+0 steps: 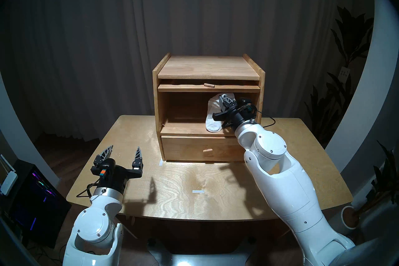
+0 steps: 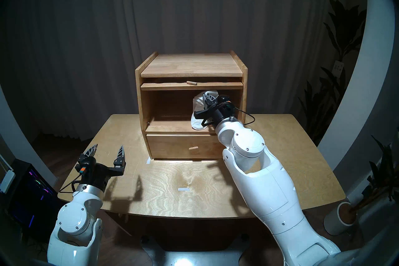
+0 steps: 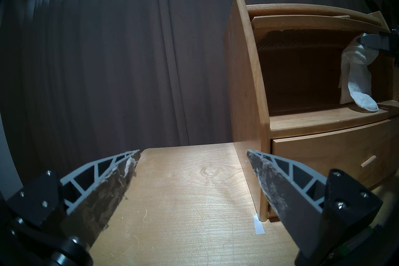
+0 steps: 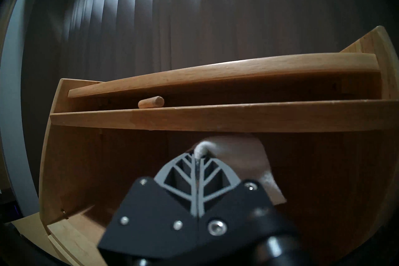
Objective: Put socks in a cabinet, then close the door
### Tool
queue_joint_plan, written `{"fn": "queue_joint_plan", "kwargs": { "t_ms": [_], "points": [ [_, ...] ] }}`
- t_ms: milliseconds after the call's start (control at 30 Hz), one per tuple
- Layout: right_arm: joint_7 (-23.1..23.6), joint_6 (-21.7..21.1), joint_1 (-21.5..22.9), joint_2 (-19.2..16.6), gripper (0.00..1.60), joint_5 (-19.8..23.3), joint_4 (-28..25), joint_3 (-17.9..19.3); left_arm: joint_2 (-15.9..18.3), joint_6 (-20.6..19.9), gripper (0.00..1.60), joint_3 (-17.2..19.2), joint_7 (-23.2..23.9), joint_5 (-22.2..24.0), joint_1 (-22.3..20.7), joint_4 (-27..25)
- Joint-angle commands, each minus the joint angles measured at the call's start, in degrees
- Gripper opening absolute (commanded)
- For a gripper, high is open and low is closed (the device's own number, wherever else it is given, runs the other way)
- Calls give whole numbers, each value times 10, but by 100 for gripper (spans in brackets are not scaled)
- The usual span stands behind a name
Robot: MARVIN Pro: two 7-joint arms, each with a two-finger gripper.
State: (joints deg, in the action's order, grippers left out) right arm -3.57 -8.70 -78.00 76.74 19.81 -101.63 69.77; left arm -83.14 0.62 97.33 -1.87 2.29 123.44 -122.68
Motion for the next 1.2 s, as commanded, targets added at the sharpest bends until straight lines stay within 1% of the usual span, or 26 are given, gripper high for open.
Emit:
{"fn": "queue_joint_plan", "kwargs": {
  "t_ms": [0,133,233,367,467,500,533,567,600,633,667,733,767,867,900,967,1000,1033,1067,1100,1133,1167],
  "points": [
    [-4,30,64,46,0,-26,36,11,0,2,160,-1,0,0,0,-14],
    [-2,45,84,60,0,-38,74,10,1,2,160,-1,0,0,0,-14],
    [0,61,102,59,0,-42,101,-4,1,1,160,-1,-1,0,1,-14],
    [1,81,101,62,0,-46,123,-12,2,1,160,-1,-1,0,1,-15],
    [3,84,92,57,0,-47,121,-15,2,0,160,-1,-1,0,1,-16],
    [5,82,73,47,152,-48,102,-16,2,0,160,-1,-2,0,2,-16],
    [6,81,59,41,160,-45,86,-15,2,0,160,-1,-2,1,2,-16],
    [8,79,46,31,160,-46,68,-15,2,0,160,-1,-2,1,2,-16],
    [9,83,38,28,160,-46,60,-14,2,0,160,-1,-2,1,1,-16],
    [9,83,38,28,160,-46,60,-14,2,0,160,-1,-2,1,1,-16],
    [11,96,35,27,160,-47,61,-13,3,1,160,-1,-2,1,1,-15],
    [15,94,20,18,160,-41,37,-7,3,1,160,-2,-2,1,1,-15],
    [17,103,21,17,160,-41,41,-6,3,1,160,-2,-2,1,1,-15],
    [25,95,4,4,160,-37,9,-1,3,1,160,-2,-3,1,1,-15],
    [29,100,4,4,160,-36,10,0,3,1,160,-2,-3,1,1,-14],
    [38,90,-9,-3,160,-25,-12,2,4,1,160,-2,-3,2,1,-14],
    [56,91,-7,-5,160,-16,-8,-2,4,1,160,-2,-3,2,0,-14],
    [63,87,-12,-11,160,-16,-18,-6,4,2,160,-2,-3,2,0,-13],
    [81,84,-11,-23,160,-22,-25,-19,4,2,160,-2,-3,2,0,-12],
    [92,86,-18,-26,160,-18,-37,-24,4,2,160,-2,-3,2,-1,-12],
    [97,95,-17,-23,160,-11,-34,-32,4,2,160,-2,-3,2,-1,-11],
    [108,97,-20,-26,160,-12,-43,-35,4,2,160,-2,-3,2,-1,-11]
  ]
}}
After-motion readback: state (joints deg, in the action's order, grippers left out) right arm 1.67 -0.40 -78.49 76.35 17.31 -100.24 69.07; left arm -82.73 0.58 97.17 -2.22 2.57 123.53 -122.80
